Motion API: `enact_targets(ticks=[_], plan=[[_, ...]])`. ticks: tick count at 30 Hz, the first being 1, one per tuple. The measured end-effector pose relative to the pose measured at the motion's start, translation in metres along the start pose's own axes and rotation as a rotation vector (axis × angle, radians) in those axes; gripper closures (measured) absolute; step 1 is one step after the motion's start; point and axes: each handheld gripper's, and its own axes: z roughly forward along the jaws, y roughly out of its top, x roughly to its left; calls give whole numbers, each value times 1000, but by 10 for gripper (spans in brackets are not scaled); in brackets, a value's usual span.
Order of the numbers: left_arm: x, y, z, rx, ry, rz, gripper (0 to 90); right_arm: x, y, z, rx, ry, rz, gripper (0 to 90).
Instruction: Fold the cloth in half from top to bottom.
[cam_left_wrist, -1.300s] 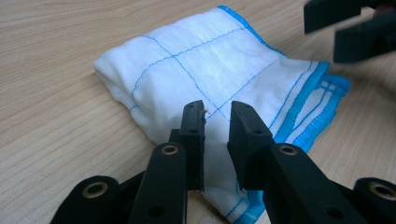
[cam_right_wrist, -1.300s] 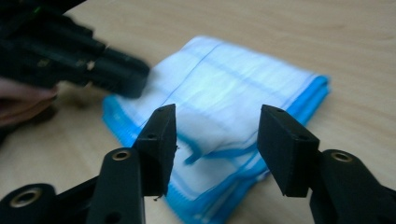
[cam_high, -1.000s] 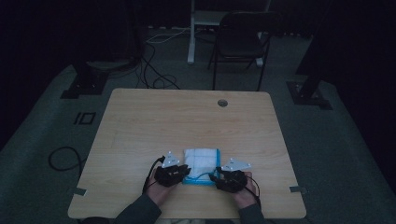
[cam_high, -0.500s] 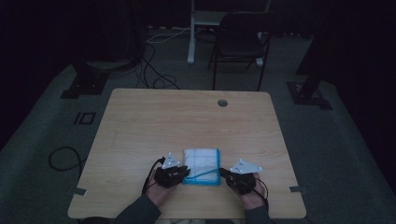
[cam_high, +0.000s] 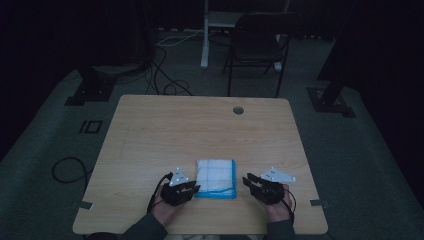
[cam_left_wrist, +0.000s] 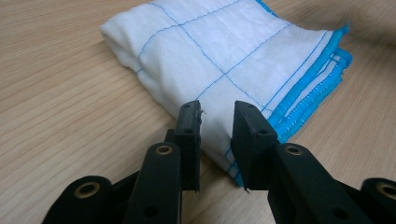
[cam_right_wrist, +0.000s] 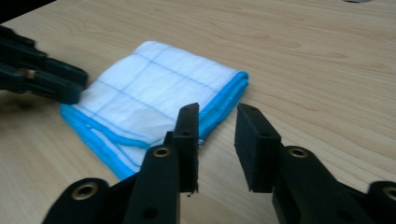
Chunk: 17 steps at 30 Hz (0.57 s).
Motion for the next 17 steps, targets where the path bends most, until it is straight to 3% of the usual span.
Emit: enact_targets(ticks=[7,11,17], plan=[[13,2,-13,-45,40,-26,694,-18,-2,7,9,-17,54,637],[26,2,-17,-48,80,-36,689,-30,-4,15,28,-43,89,622],[43,2,-18,-38,129,-47,682,-42,-4,22,40,-71,97,615]])
